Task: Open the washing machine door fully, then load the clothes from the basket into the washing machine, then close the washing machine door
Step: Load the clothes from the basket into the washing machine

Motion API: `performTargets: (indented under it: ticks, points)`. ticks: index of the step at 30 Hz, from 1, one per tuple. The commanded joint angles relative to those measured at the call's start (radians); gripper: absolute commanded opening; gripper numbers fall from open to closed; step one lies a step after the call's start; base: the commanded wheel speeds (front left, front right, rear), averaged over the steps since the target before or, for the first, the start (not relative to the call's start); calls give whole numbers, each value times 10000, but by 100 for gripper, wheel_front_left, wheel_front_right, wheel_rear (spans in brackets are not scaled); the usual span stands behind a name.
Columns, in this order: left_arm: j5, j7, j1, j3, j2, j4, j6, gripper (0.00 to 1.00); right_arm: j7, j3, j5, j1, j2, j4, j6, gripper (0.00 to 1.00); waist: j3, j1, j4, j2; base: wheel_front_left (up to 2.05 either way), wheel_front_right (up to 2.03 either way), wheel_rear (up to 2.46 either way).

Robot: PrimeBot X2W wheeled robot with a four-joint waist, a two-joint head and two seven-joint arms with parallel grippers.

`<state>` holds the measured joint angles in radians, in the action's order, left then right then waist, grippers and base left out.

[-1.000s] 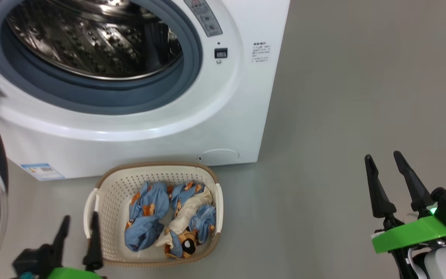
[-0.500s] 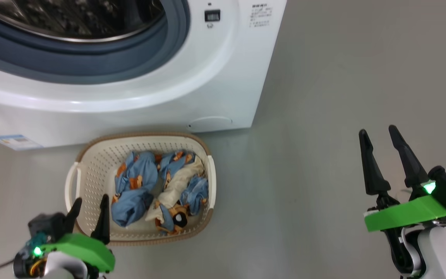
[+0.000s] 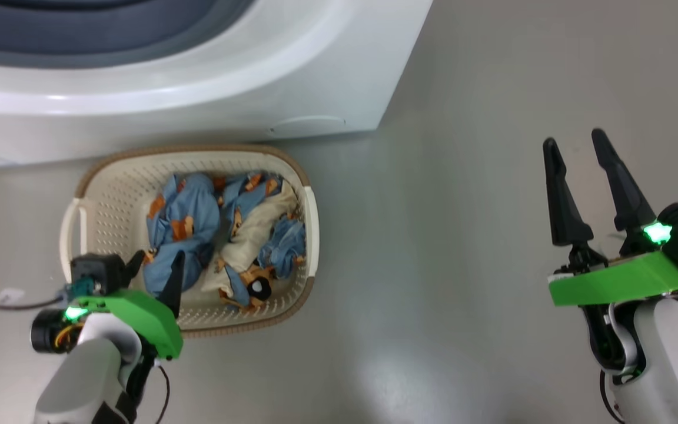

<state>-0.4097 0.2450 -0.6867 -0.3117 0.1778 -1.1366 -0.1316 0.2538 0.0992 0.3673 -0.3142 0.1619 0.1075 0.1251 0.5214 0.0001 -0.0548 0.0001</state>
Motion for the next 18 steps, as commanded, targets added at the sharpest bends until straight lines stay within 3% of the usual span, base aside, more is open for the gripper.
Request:
performTargets:
  ticks: [1,18]
  points:
    - [-151,-47,-215,95,371,-133,10,100,80,223,-95,-119,7,-312,56,100,646,-1,-114,-1,0,0,0]
    - [-780,-824,-1748,-756,705,-1301,10,100,80,244,-171,-745,-37,-678,56,100,2123,-1,-355,-1,0,0,0]
